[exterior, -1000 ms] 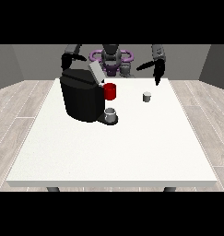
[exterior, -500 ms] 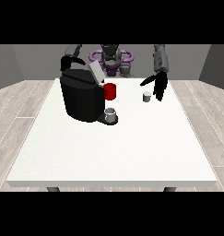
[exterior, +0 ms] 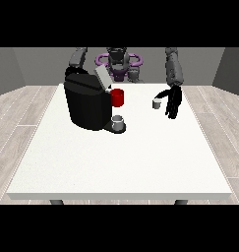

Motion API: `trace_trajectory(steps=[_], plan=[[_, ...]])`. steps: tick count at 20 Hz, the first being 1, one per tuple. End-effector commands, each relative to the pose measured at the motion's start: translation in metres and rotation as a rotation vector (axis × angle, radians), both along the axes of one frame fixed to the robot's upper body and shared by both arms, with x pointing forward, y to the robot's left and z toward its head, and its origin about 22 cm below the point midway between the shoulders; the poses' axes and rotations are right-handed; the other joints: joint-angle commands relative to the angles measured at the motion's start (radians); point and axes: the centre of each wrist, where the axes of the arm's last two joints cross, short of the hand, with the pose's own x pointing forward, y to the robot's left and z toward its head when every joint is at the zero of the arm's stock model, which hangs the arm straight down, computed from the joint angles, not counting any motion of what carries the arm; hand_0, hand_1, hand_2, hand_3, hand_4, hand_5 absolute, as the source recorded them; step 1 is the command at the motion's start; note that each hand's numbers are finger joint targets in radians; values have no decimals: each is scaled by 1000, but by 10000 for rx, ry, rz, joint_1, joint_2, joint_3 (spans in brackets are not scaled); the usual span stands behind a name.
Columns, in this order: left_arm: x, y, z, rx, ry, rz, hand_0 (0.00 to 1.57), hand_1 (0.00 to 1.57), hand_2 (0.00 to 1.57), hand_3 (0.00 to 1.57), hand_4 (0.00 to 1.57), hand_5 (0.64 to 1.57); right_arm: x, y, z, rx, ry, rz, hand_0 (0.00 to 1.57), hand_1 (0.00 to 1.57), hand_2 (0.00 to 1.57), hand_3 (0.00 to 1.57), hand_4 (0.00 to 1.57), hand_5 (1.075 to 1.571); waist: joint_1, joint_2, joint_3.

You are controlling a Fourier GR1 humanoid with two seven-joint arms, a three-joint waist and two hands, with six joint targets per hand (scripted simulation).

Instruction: Insert the coffee pod into the coffee machine and close the lid

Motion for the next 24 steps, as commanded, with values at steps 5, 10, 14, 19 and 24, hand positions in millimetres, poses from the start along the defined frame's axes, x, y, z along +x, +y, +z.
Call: trace_trajectory(steps=[5, 10, 14, 19, 24], plan=[[14, 13, 0, 645, 569, 100, 0, 0, 0, 0, 0, 1571, -3, -4, -12, -125, -75, -139, 0, 0, 0, 0, 416, 1571, -278, 324, -1], [20, -1, 2, 463, 71, -547, 0, 0, 321, 0, 0, 1571, 21, -17, -4, -109, -544, -512, 0, 0, 0, 0, 258, 1571, 243, 905, 1], [16, -13, -12, 736, 812, -756, 0, 0, 590, 375, 0, 1571, 23, -30, -5, -165, -36, -616, 0, 0, 0, 0, 374, 1571, 118, 330, 3], [27, -38, -7, 1406, 577, -1288, 1071, 1071, 1147, 1082, 0, 1571, 25, -16, -24, -88, 677, -1009, 0, 0, 0, 0, 409, 1571, 374, -199, 4], [21, -45, -24, 1617, 414, -1743, 1182, 1182, 1204, 1089, 0, 1571, 22, -6, -29, 16, 860, -784, 0, 0, 0, 0, 403, 1571, 311, -153, 1]])
